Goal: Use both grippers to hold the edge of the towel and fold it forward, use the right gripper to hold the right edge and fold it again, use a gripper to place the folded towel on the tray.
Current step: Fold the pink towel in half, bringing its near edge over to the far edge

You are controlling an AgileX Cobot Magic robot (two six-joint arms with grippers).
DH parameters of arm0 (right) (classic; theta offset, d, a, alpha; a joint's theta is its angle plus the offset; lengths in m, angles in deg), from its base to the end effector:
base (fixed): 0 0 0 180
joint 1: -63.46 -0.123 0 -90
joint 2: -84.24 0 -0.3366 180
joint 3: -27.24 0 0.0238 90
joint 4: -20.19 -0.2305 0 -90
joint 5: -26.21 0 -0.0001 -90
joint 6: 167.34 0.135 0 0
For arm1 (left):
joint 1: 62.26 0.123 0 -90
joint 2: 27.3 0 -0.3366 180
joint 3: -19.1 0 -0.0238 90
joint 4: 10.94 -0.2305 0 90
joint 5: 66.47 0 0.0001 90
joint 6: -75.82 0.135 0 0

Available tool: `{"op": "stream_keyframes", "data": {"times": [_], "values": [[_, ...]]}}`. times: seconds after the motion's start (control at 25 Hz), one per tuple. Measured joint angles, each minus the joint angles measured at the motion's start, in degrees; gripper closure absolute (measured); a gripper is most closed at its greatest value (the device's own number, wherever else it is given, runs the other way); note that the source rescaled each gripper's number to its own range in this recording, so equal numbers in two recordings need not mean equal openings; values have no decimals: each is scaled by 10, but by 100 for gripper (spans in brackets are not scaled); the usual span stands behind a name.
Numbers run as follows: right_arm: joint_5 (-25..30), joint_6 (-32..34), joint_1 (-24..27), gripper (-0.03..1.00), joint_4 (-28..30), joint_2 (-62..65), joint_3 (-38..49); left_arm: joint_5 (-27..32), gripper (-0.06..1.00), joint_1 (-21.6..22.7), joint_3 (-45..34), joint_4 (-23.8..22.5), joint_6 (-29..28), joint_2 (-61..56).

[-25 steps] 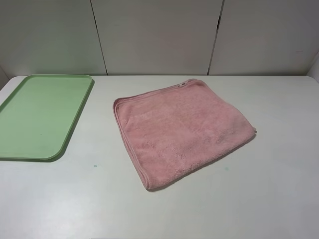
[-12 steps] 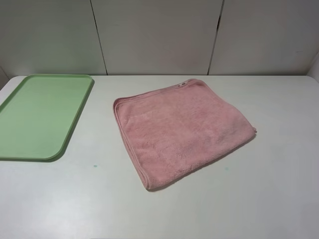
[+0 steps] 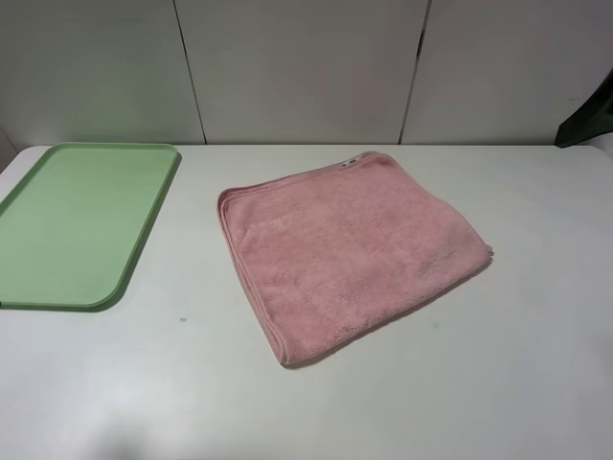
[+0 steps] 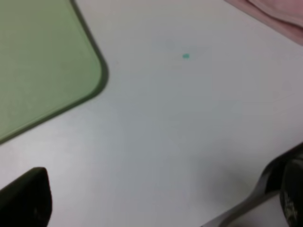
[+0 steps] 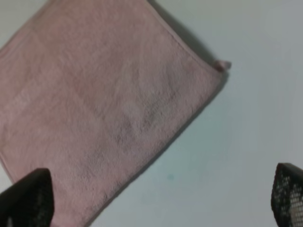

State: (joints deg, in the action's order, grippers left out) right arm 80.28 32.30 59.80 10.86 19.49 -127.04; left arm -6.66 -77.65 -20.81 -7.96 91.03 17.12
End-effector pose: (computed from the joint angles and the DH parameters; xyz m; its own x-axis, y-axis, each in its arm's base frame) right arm 0.1639 0.0283 0.3408 -0.7920 0.3715 -0.4846 0.2172 0.9131 0.3451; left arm 0.0616 -0.0233 0.2957 -0.6899 0.4355 -0.5782 0.4674 0.8780 0.1036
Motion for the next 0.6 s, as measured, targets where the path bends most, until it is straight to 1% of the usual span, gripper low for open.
{"op": "stream_keyframes", "data": {"times": [0.16,0.28,0.36,0.44,0.6], "values": [[-18,46,0,-3,0,-69,-4,-4,-2,-25,16,0,4,84],[-37,73,0,-3,0,-117,-4,-15,-1,-28,17,0,10,144],[-44,93,0,-3,0,-149,-5,-30,0,-28,17,3,23,181],[-47,111,0,-3,1,-178,-5,-50,0,-36,17,17,44,205],[-58,143,0,-3,2,-233,-5,-100,1,-83,18,49,83,236]]}}
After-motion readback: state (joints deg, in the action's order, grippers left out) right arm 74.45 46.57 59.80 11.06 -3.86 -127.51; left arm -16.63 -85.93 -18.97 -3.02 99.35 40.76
